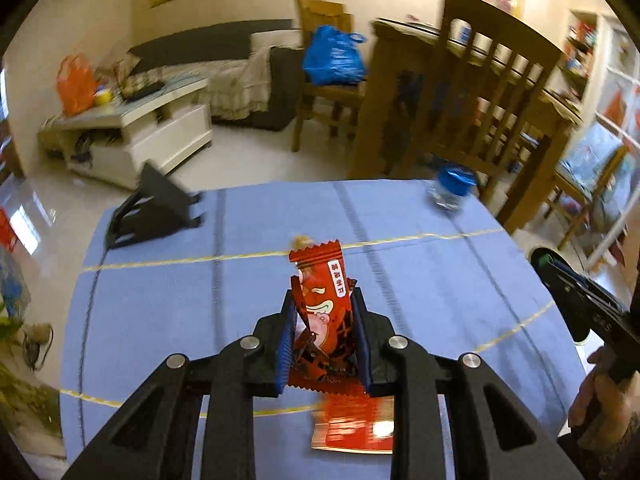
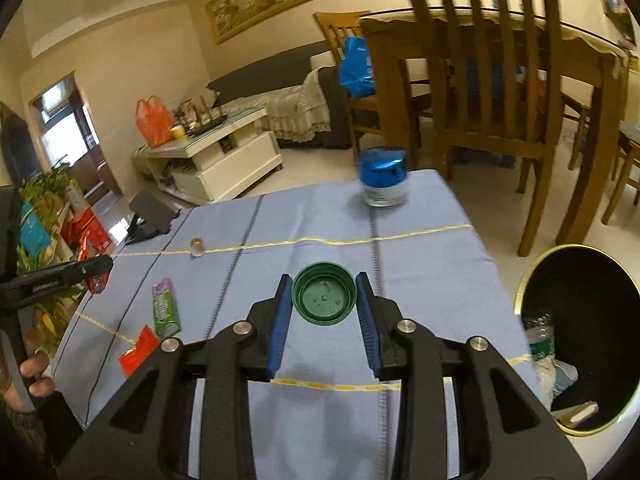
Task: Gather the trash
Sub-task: 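Carry the cap and wrapper to the black bin and open both tools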
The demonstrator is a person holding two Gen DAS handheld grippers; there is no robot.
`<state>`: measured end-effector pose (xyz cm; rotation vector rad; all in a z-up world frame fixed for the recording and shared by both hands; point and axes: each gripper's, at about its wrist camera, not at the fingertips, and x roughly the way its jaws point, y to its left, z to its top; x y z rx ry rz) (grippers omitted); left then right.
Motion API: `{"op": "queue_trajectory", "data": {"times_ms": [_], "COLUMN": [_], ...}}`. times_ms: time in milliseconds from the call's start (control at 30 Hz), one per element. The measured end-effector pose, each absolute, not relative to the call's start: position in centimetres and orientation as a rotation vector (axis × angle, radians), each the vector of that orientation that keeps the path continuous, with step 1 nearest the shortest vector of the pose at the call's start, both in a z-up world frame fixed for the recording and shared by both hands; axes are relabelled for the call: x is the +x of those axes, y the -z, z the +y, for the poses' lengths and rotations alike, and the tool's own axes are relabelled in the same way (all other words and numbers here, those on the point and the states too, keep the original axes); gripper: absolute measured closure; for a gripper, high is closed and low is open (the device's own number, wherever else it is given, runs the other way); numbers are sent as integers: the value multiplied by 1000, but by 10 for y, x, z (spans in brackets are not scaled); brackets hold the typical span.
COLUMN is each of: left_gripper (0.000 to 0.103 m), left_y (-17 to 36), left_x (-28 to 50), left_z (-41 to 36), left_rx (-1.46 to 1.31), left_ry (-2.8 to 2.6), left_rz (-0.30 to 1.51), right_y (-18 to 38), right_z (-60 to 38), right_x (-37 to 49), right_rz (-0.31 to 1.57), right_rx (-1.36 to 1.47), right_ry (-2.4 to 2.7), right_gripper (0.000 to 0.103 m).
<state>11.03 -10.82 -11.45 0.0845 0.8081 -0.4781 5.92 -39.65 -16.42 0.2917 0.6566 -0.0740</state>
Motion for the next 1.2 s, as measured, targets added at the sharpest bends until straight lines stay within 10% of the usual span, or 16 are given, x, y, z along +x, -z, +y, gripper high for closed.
{"op": "queue_trajectory", "data": {"times_ms": [667,733,800,1200], "left_gripper": [77,77,77,76], "left_y": [108,110,112,128], "left_x": [17,12,7,-5], "left_z": [-326,-342,-353,-421], "left_rx": [349,370,383,470], "left_ry": [820,840,856,934], "left_rz": [725,722,719,719], "right_y": [182,187,184,165], "right_z": [-586,-589,-588,-624], "right_x": [-37,-37,-38,-112], "right_rz": [623,636,616,340], "right_rx": [541,560,548,756], "right_ry": [541,549,570,740], "right_gripper": [70,58,22,8]}}
